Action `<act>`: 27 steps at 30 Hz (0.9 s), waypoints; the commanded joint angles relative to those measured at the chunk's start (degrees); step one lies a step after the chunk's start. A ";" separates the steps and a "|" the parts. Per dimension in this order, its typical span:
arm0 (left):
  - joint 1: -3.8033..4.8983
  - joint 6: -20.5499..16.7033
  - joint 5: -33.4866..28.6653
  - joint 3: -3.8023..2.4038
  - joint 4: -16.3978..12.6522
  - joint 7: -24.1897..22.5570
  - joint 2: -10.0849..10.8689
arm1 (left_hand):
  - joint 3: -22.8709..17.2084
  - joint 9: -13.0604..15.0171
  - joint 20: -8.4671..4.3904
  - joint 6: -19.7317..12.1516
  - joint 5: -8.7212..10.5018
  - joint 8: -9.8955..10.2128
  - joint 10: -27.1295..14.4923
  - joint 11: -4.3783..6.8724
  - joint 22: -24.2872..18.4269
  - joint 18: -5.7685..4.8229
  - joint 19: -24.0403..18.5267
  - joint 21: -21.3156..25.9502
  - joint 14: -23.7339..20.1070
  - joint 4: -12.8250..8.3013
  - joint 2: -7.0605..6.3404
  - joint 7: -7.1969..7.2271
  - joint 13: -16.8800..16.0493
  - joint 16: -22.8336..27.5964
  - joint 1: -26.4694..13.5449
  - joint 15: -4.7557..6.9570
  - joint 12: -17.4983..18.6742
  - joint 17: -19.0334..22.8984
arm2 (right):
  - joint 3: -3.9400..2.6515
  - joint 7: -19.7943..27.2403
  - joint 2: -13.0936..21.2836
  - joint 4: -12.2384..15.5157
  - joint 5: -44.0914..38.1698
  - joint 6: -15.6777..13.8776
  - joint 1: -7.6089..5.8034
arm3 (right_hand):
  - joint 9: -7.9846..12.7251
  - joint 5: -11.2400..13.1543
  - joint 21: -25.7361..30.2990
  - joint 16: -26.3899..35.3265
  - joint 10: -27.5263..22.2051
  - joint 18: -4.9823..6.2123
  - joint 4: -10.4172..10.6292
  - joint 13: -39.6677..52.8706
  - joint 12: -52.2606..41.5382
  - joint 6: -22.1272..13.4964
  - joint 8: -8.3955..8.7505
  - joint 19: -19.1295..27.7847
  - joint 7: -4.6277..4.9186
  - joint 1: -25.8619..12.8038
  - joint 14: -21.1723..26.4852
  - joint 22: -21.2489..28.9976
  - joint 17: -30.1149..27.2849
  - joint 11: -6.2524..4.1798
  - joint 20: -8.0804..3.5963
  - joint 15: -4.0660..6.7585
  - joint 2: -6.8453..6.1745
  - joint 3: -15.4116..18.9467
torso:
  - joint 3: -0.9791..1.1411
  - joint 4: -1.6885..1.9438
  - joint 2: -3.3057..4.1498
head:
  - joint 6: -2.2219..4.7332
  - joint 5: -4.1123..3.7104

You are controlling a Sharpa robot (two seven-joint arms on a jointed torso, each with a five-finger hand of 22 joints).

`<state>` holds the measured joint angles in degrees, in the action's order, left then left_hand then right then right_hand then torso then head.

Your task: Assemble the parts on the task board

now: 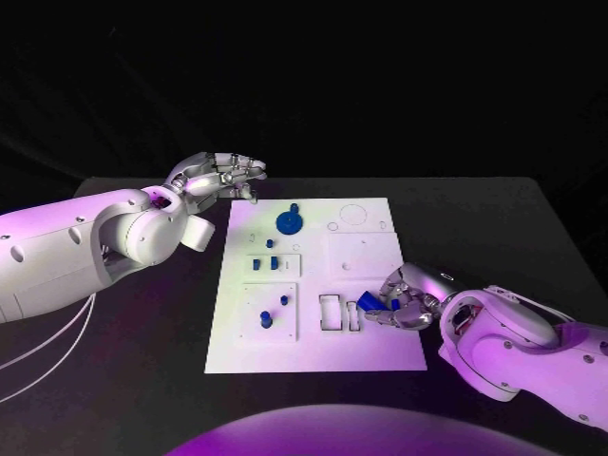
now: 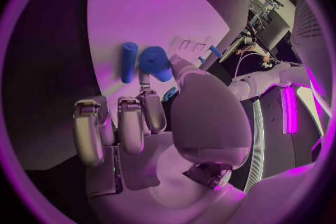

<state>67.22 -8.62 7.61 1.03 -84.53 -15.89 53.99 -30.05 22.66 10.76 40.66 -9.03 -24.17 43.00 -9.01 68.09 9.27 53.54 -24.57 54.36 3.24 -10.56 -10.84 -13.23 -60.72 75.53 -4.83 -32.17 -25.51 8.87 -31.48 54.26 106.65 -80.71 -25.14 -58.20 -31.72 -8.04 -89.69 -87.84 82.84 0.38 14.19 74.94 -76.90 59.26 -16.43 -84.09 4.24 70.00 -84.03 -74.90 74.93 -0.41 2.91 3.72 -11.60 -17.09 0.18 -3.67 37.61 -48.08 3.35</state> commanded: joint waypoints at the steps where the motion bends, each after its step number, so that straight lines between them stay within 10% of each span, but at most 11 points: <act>1: 0.04 0.59 -0.43 -0.04 -0.12 -0.11 -0.13 | 0.38 0.01 0.14 -0.53 -0.35 -0.30 -0.35 -0.01 -0.12 1.04 -0.10 0.22 -0.47 0.26 0.41 -1.30 0.07 0.13 -0.75 -0.13 -0.34 -0.11 | 0.16 1.00 0.35 0.86 2.84 -3.65 0.19 | -0.85 -1.94 -0.31 -0.40 1.61 -0.38 -0.78 6.26 -2.39 1.88 -0.96 -5.91 -1.17 2.42 -5.08 -15.10 11.01 -0.64 -0.81 0.71 1.04 -2.37 | 0.04 -0.01 -0.03 | -0.05 0.09; 12: 0.04 -0.25 -0.57 -0.04 0.21 0.50 -0.47 | 0.31 -0.01 0.15 -0.62 -0.53 -0.39 -0.40 -0.02 -0.17 1.05 -0.07 0.23 -0.45 0.32 0.71 -1.28 0.09 0.08 -0.83 -0.13 -0.46 -0.14 | -0.09 3.52 -0.51 3.23 11.04 -5.30 -2.83 | -1.15 -3.69 -0.31 -0.67 2.98 -0.38 -1.01 8.30 -4.67 3.05 -1.02 -5.91 -1.65 1.88 -5.21 -15.10 11.62 -1.10 -1.31 1.14 1.04 -5.47 | 0.02 -0.01 -0.02 | 0.04 0.20; 27: 0.03 -0.22 -0.51 -0.04 0.08 0.83 -0.84 | 0.13 -0.05 0.15 -0.78 -1.35 -0.60 -0.51 -0.01 -0.24 1.08 0.00 0.20 -0.45 0.25 1.16 -1.27 0.14 0.00 -0.82 -0.11 -0.68 -0.18 | -0.05 2.09 -5.29 0.94 13.38 2.20 -2.60 | -2.23 -1.89 -0.31 -1.25 4.01 -0.38 2.40 10.05 -6.36 4.84 -1.27 -5.91 -1.75 -9.25 -5.50 -15.10 12.96 -1.12 -1.30 1.12 0.40 -4.87 | -0.01 0.15 0.00 | -0.63 0.83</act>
<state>67.21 -8.91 7.42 1.03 -84.27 -14.97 53.25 -29.79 22.66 10.76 40.25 -10.18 -24.38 43.01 -9.01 67.91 9.27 53.54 -24.57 54.14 3.49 -9.96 -10.85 -13.19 -60.72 74.93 -5.04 -32.57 -25.64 8.81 -29.03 49.21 107.81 -67.97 -26.40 -60.96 -33.77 -10.21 -89.69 -88.88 84.06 0.38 16.76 74.93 -82.94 60.94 -17.99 -84.01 5.41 61.42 -84.03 -74.94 74.92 -1.02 1.83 4.32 -10.82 -22.37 0.10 -3.58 37.59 -48.58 4.00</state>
